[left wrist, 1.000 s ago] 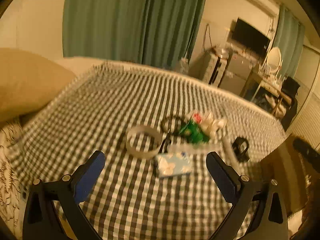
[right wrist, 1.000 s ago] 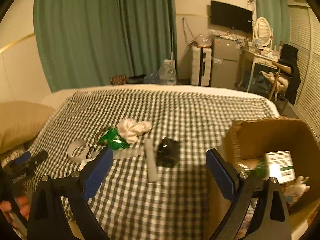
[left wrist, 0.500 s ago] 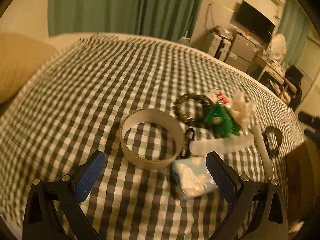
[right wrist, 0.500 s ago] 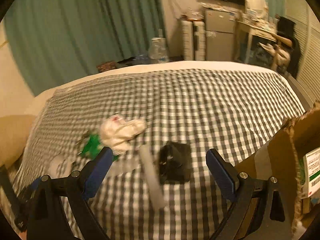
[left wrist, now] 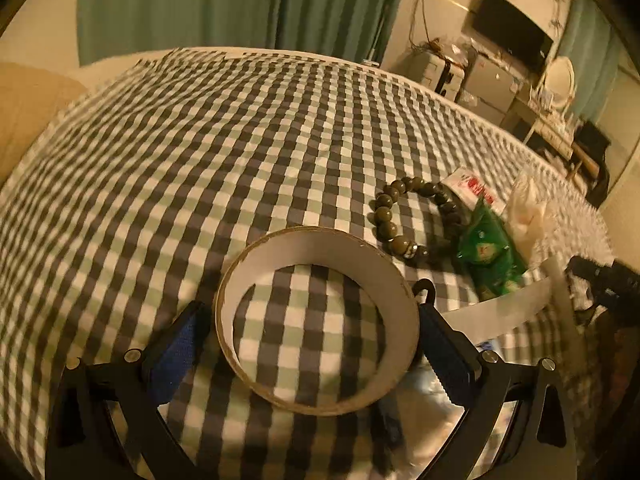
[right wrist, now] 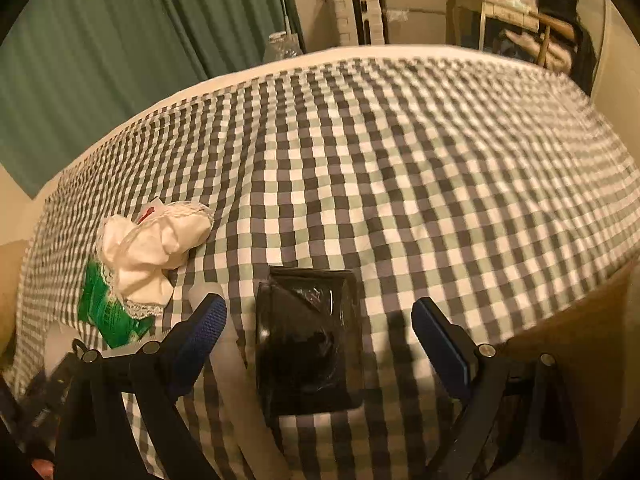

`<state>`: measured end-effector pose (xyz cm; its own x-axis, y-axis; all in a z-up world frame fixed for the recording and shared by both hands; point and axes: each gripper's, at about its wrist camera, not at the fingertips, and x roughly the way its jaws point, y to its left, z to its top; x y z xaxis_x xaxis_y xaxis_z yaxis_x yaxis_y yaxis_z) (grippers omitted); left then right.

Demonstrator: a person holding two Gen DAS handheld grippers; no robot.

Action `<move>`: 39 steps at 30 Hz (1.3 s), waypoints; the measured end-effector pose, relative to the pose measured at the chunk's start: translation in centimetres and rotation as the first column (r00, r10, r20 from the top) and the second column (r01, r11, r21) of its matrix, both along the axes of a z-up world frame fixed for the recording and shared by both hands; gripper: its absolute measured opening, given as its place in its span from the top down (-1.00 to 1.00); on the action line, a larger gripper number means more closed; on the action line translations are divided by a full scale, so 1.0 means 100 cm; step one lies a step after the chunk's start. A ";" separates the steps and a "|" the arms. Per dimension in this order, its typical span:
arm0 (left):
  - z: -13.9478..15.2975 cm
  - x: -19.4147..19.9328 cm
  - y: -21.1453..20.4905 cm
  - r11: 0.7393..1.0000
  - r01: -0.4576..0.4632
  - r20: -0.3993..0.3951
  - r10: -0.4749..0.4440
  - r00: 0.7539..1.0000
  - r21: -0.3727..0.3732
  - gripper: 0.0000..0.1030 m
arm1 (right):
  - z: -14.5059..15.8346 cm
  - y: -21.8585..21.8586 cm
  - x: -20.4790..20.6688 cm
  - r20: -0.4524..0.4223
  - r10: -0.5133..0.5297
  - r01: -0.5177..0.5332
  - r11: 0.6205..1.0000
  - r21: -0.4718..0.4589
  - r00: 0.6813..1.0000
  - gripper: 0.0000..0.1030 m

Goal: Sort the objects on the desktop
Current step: 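Grasp the tape roll with left gripper while right grasps the black cup, then carry tape roll and black cup over the box and open both grippers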

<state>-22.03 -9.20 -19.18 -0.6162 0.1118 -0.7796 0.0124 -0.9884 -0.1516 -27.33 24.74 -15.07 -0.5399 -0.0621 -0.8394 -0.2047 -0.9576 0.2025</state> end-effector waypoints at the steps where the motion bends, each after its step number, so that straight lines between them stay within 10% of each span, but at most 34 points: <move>1: -0.001 0.000 0.001 1.000 0.005 0.001 -0.005 1.000 -0.005 -1.00 | -0.003 0.002 -0.001 0.010 -0.002 0.002 1.000 -0.010 1.000 -0.64; 6: 0.001 0.004 0.006 0.997 0.044 -0.009 -0.044 0.999 -0.062 -0.67 | -0.003 0.003 0.001 0.012 0.012 -0.012 0.999 -0.033 1.000 0.02; 21: 0.041 0.054 0.002 0.993 0.040 -0.108 -0.053 0.993 -0.112 -0.67 | 0.040 -0.017 0.046 -0.052 0.045 -0.046 0.999 -0.009 0.998 0.03; 39: 0.019 0.062 -0.003 0.998 0.050 0.104 -0.052 0.993 0.024 -0.82 | 0.067 -0.012 0.096 -0.090 0.047 -0.052 0.997 -0.056 0.995 0.03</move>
